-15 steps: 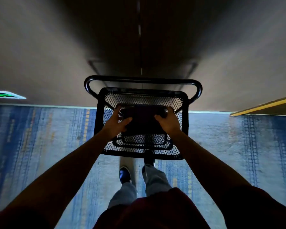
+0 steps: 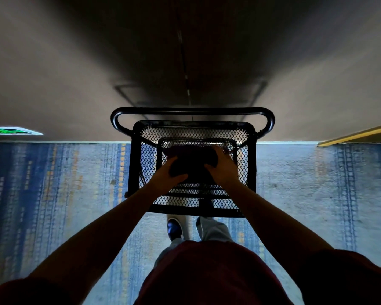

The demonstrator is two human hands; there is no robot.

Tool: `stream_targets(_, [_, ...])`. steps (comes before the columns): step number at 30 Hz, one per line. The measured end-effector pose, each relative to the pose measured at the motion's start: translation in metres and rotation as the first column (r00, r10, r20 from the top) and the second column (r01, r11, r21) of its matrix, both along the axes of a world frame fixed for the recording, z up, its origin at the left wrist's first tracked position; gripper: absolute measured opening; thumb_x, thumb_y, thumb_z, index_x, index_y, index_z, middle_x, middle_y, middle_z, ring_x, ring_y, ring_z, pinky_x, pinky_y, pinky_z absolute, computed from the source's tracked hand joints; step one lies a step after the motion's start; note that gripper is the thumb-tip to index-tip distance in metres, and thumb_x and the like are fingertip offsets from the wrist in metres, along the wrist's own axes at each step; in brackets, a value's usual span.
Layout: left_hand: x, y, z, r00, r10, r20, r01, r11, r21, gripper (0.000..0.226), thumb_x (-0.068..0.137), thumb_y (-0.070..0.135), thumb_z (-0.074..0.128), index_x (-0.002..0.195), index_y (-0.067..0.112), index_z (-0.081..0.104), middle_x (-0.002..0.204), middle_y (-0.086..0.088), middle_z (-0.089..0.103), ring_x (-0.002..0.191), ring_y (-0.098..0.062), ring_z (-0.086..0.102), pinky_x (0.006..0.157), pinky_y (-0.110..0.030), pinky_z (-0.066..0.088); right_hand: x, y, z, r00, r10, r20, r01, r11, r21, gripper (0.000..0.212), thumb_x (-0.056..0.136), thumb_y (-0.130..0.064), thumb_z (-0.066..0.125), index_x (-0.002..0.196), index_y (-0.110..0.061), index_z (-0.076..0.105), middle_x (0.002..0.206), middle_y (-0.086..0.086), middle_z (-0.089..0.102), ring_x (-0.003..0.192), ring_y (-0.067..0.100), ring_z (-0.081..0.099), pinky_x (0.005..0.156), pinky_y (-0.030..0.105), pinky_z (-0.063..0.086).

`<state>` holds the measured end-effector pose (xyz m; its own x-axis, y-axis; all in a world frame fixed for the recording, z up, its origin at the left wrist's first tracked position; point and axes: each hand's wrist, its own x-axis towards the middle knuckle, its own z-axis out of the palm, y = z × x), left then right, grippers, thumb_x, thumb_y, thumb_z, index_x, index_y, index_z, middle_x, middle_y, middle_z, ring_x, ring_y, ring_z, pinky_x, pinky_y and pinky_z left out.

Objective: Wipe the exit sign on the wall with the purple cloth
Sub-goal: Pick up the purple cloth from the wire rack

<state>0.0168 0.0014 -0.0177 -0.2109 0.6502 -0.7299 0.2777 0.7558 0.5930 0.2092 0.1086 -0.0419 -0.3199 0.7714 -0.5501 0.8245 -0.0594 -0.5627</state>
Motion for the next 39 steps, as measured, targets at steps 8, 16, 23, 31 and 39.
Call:
stream_targets(8, [-0.022, 0.009, 0.012, 0.999, -0.007, -0.032, 0.010, 0.998, 0.065, 0.081, 0.089, 0.031, 0.077, 0.156, 0.033, 0.032, 0.145, -0.003, 0.056, 0.118, -0.023, 0.066, 0.099, -0.036, 0.055, -0.023, 0.013, 0.030, 0.962, 0.026, -0.273, -0.038, 0.998, -0.040, 0.045, 0.099, -0.012, 0.067, 0.142, -0.023, 0.060, 0.134, 0.010, 0.069, 0.116, 0.027, 0.069, 0.097, 0.043, 0.060])
stream_targets(16, [-0.042, 0.023, 0.038, 0.985, 0.142, 0.096, -0.158, 0.968, 0.194, 0.068, 0.091, 0.052, 0.067, 0.151, 0.047, 0.035, 0.125, 0.009, 0.067, 0.117, -0.015, 0.064, 0.106, -0.047, 0.050, -0.025, 0.030, 0.092, 0.782, -0.193, -0.593, 0.010, 0.955, -0.298, 0.039, 0.099, -0.019, 0.068, 0.135, -0.034, 0.065, 0.131, 0.001, 0.066, 0.109, 0.014, 0.069, 0.078, 0.023, 0.063])
stream_targets(23, [-0.009, 0.030, 0.077, 0.817, 0.376, 0.438, -0.499, 0.841, 0.209, 0.065, 0.096, 0.057, 0.054, 0.155, 0.037, 0.038, 0.152, -0.005, 0.053, 0.122, -0.019, 0.064, 0.096, -0.039, 0.059, -0.019, 0.033, 0.144, 0.524, -0.365, -0.770, 0.011, 0.906, -0.422, 0.035, 0.099, -0.015, 0.066, 0.128, -0.034, 0.071, 0.136, -0.002, 0.071, 0.126, 0.019, 0.068, 0.100, 0.034, 0.057])
stream_targets(31, [-0.006, 0.035, 0.156, 0.515, 0.525, 0.677, -0.826, 0.514, 0.230, 0.055, 0.100, 0.022, 0.063, 0.152, 0.024, 0.045, 0.143, -0.008, 0.062, 0.129, -0.026, 0.063, 0.106, -0.045, 0.053, -0.025, 0.025, 0.172, 0.357, -0.460, -0.813, 0.016, 0.873, -0.487, 0.058, 0.093, -0.017, 0.072, 0.144, -0.041, 0.057, 0.135, 0.001, 0.072, 0.126, 0.020, 0.069, 0.095, 0.031, 0.059])
stream_targets(39, [-0.045, -0.046, 0.222, 0.673, 0.499, 0.546, -0.737, 0.391, 0.551, 0.061, 0.098, 0.009, 0.064, 0.146, 0.045, 0.050, 0.103, -0.004, 0.076, 0.079, -0.010, 0.075, 0.063, -0.023, 0.059, -0.069, -0.027, 0.195, 0.439, -0.273, -0.856, 0.028, 0.956, -0.290, 0.089, 0.071, -0.047, 0.092, 0.146, -0.059, 0.046, 0.138, 0.005, 0.070, 0.127, 0.020, 0.069, 0.099, 0.037, 0.059])
